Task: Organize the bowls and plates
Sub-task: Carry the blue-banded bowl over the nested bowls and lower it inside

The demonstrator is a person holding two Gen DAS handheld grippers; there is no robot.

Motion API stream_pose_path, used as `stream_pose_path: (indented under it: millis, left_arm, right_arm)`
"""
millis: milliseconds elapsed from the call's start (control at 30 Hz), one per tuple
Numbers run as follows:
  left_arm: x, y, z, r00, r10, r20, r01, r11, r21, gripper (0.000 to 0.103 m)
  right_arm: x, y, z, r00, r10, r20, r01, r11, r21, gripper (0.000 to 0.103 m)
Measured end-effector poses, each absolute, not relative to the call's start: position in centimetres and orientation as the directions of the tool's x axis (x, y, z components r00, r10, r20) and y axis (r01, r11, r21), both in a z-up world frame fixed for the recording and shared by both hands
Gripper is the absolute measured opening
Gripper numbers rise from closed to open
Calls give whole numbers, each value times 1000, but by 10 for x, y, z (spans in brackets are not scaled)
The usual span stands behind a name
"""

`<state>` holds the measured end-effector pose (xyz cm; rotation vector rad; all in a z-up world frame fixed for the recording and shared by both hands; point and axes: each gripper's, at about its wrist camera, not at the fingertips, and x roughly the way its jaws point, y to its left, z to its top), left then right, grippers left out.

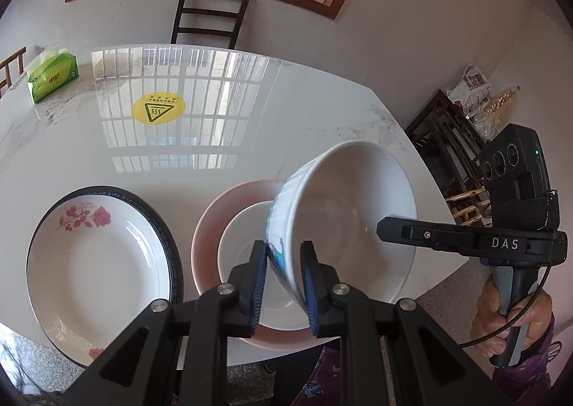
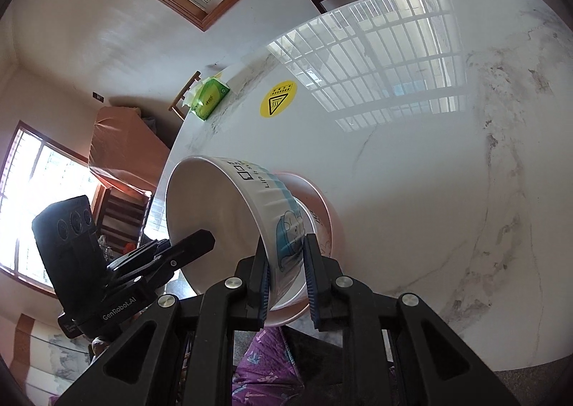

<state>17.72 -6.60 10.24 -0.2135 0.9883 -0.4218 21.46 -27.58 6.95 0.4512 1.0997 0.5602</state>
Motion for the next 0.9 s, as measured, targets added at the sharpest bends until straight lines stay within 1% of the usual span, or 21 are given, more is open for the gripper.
stream_pose_path:
  millis: [367,900]
  left_arm:
    - [171,-57,87,447,-431,-783,216,902,-373,19]
    - [169,-65,84,433,-418,-799,208,909,-363,19]
  right_arm:
    - [212,-260,57,298,606,-737,-195,795,575,18]
    - [215,-253,53,275,593,-757,-183,805,565,18]
